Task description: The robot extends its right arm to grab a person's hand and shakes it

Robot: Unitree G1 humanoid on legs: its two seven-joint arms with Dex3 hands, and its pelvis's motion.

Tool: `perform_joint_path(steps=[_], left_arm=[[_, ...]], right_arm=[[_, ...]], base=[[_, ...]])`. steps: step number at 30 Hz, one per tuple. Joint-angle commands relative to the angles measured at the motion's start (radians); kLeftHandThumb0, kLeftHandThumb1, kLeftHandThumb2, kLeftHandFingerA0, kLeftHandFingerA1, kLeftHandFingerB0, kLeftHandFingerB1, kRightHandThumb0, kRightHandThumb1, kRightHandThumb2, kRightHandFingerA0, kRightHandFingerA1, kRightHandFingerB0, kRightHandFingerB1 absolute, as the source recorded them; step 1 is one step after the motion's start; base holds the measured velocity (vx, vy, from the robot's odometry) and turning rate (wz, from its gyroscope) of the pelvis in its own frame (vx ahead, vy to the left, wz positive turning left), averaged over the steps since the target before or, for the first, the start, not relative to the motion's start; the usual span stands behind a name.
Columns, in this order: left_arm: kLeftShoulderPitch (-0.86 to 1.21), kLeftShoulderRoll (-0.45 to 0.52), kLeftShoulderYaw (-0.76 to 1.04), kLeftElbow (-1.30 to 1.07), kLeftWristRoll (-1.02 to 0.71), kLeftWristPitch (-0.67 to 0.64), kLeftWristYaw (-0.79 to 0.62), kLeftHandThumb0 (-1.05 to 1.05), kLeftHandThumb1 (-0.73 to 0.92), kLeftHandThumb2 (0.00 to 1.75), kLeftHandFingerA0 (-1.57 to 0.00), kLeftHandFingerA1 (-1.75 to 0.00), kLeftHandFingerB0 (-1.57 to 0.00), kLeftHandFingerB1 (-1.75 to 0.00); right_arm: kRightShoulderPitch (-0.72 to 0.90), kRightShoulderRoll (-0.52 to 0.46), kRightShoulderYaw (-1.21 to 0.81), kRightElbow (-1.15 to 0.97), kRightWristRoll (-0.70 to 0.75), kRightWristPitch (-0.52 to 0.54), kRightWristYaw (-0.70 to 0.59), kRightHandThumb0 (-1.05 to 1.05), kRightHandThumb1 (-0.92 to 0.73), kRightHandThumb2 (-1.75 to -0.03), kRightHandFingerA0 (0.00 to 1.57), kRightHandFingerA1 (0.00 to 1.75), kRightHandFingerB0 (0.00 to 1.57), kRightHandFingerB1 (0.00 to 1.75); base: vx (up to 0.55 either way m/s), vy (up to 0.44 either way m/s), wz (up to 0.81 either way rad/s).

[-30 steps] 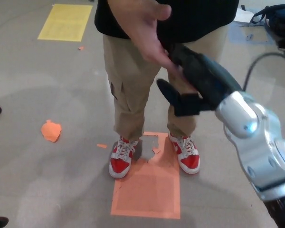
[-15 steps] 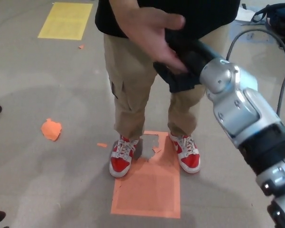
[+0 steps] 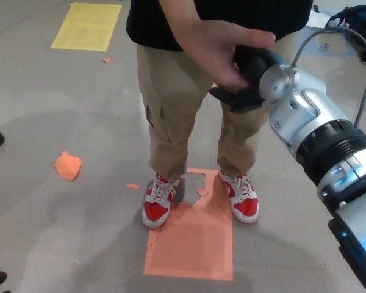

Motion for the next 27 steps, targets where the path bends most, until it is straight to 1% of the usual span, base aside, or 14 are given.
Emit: perform_joint_path(steps=[1,2,3,4,13,14,16,18,19,20,21,23,24,27], left_arm=[[0.002,0.024,0.008,0.017,0.004,-0.027,-0.017,-0.78,0.79,1.07,0.00,-0.23,0.00,-0.22],[0.000,0.023,0.010,0.020,0.002,-0.021,-0.014,-0.78,0.78,1.06,0.00,-0.22,0.00,-0.21],[-0.001,0.021,0.010,0.022,0.003,-0.014,-0.012,-0.77,0.78,1.06,0.00,-0.22,0.00,-0.21],[0.001,0.020,0.010,0.023,0.003,-0.010,-0.015,-0.79,0.78,1.06,0.00,-0.22,0.00,-0.20],[-0.017,0.025,0.001,0.016,0.018,-0.005,0.004,-0.82,0.78,1.06,-0.04,-0.25,-0.04,-0.22],[-0.015,0.024,-0.002,0.016,0.021,-0.012,0.005,-0.80,0.77,1.04,-0.06,-0.28,-0.06,-0.25],[-0.004,0.027,-0.005,0.017,0.021,-0.023,-0.001,-0.79,0.76,1.05,-0.06,-0.30,-0.05,-0.27],[0.003,0.027,-0.002,0.019,0.015,-0.031,-0.008,-0.79,0.77,1.04,-0.05,-0.28,-0.05,-0.25],[0.010,0.023,0.010,0.019,0.000,-0.031,-0.014,-0.77,0.73,1.00,-0.06,-0.28,-0.06,-0.27],[0.013,0.018,0.021,0.019,-0.012,-0.021,-0.011,-0.77,0.73,1.00,-0.06,-0.28,-0.06,-0.27],[0.010,0.016,0.019,0.024,-0.010,-0.012,-0.010,-0.79,0.76,1.03,-0.04,-0.24,-0.04,-0.23],[0.004,0.019,-0.007,0.026,0.026,0.000,0.030,-0.78,0.75,1.04,-0.02,-0.29,-0.09,-0.28],[0.004,0.017,-0.007,0.027,0.025,0.009,0.030,-0.76,0.74,1.05,0.00,-0.26,-0.05,-0.26],[0.023,0.019,-0.003,0.024,0.018,-0.028,0.020,-0.80,0.76,1.03,-0.06,-0.29,-0.06,-0.26]], right_arm=[[-0.003,0.009,-0.030,0.019,0.020,-0.151,-0.153,-0.28,-0.70,-0.61,1.03,0.78,0.22,0.31],[0.002,0.007,-0.026,0.011,0.012,-0.176,-0.174,-0.28,-0.64,-0.59,1.04,0.81,0.27,0.32],[0.009,0.006,-0.026,0.003,0.008,-0.191,-0.187,-0.22,-0.49,-0.96,0.96,0.90,0.14,0.49],[0.020,0.005,-0.027,-0.010,0.008,-0.200,-0.192,-0.29,-0.64,-0.59,1.00,0.70,0.29,0.34],[0.062,-0.029,-0.050,-0.280,0.009,-0.186,-0.158,-0.24,-0.71,-0.61,0.98,0.62,0.42,0.37],[0.091,-0.051,-0.043,-0.395,-0.007,-0.162,-0.128,-0.24,-0.83,-0.65,0.88,0.82,0.42,0.37],[0.155,-0.091,-0.038,-0.668,-0.039,-0.089,-0.059,-0.20,-0.79,-0.64,0.73,1.25,0.41,0.37],[0.178,-0.102,-0.044,-0.787,-0.047,-0.050,-0.028,-0.21,-0.81,-0.65,0.77,1.25,0.40,0.37],[0.193,-0.106,-0.058,-0.874,-0.043,-0.026,-0.011,-0.25,-0.82,-0.64,0.92,0.94,0.42,0.37],[0.202,-0.109,-0.068,-0.926,-0.041,-0.009,0.001,-0.25,-0.82,-0.64,0.92,0.94,0.42,0.37],[0.199,-0.114,-0.071,-0.975,-0.048,0.021,0.024,-0.22,-0.79,-0.64,0.79,1.19,0.40,0.37],[0.200,-0.122,-0.078,-1.037,-0.055,0.039,0.042,-0.20,-0.80,-0.64,0.84,1.05,0.42,0.38],[0.200,-0.124,-0.081,-1.036,-0.052,0.033,0.039,-0.19,-0.77,-0.63,1.03,0.60,0.44,0.38],[0.209,-0.115,-0.072,-0.985,-0.041,0.037,0.028,-0.17,-0.75,-0.62,1.03,0.61,0.46,0.40]], base=[[0.00,0.000,0.00],[0.00,0.000,0.00],[0.00,0.000,0.00],[0.00,0.000,0.00],[0.00,0.000,0.00],[0.00,0.000,0.00],[0.00,0.000,0.00],[0.00,0.000,0.00],[0.00,0.000,0.00],[0.00,0.000,0.00],[0.00,0.000,0.00],[0.00,0.000,0.00],[0.00,0.000,0.00],[0.00,0.000,0.00]])
